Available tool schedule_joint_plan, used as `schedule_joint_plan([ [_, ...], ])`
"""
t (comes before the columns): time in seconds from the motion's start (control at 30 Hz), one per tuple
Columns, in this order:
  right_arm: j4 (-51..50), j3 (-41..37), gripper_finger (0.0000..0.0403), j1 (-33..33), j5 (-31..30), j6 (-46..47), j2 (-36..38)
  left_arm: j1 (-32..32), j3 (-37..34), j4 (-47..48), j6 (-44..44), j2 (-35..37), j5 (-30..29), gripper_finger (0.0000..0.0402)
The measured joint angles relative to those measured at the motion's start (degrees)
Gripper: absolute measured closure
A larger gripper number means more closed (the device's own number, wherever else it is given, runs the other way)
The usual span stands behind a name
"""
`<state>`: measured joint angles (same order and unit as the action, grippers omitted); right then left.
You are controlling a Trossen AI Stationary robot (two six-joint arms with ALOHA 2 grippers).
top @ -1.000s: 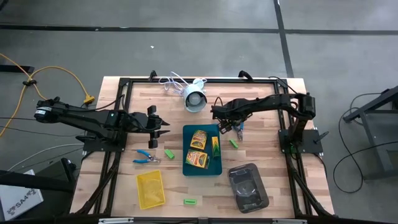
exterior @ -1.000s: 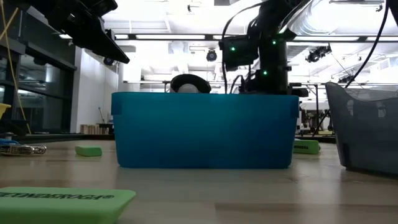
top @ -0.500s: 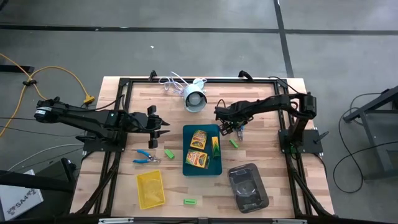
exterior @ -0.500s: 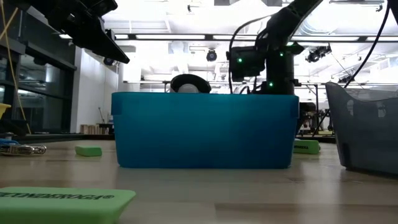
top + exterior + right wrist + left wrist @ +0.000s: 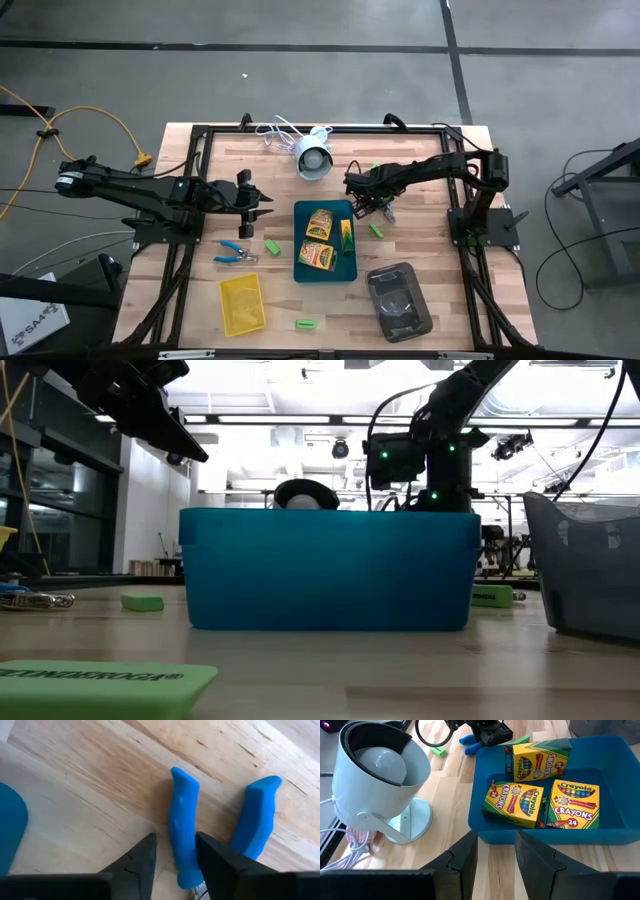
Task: Pick & Place School Supplies
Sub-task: Put the blue hole puncher into the black bin
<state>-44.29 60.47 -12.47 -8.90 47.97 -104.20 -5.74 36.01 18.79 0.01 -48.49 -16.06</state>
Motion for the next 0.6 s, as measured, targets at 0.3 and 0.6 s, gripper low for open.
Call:
schedule_joint_plan([
  [0.3,-0.2,0.0,0.0332,0.0,-1.9,-0.2,-0.1,0.0,0.0,0.0,0.0,0.0,0.0,0.0277],
  [0.6,-0.2,0.0,0.0359,0.0,-2.1,-1.3,-0.1,0.0,0.0,0.0,0.0,0.0,0.0,0.0277],
])
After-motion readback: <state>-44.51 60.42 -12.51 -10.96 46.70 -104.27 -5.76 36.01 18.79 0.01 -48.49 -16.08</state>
